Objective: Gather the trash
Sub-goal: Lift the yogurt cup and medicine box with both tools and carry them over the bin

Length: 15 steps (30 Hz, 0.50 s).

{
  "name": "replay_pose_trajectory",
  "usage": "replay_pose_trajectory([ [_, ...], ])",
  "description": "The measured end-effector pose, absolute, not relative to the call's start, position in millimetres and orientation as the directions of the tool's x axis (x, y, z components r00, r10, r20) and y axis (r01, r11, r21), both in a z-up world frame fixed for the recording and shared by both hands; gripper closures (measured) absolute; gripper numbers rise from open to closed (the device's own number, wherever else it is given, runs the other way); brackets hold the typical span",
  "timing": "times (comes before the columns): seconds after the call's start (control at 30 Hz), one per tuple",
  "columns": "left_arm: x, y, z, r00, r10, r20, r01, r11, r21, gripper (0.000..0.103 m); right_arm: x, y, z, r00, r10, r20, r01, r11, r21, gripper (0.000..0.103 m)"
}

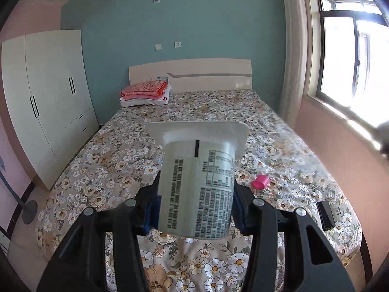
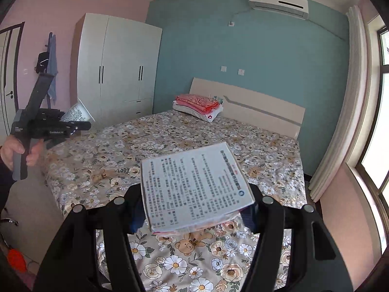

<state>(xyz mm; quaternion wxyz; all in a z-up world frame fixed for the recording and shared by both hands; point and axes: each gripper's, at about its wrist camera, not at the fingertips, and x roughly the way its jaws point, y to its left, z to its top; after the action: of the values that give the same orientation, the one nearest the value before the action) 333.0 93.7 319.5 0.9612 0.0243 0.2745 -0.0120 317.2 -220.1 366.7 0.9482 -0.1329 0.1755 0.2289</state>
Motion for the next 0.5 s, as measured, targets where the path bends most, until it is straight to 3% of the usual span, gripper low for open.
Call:
replay_pose_trajectory([
  [0.3, 237, 105, 340, 0.866, 0.006, -0.5, 0.033, 0.997, 0.07, 0.052, 210, -218, 399, 0.84, 0.433, -0.326, -0.507, 0.841, -0.189, 0.041],
  [0.5, 191, 106, 309, 0.845, -0.017, -0.534, 0.079, 0.992, 0.094, 0.052, 159, -218, 380, 0.827, 0.452, -0.335, -0.533, 0.821, -0.205, 0.041],
])
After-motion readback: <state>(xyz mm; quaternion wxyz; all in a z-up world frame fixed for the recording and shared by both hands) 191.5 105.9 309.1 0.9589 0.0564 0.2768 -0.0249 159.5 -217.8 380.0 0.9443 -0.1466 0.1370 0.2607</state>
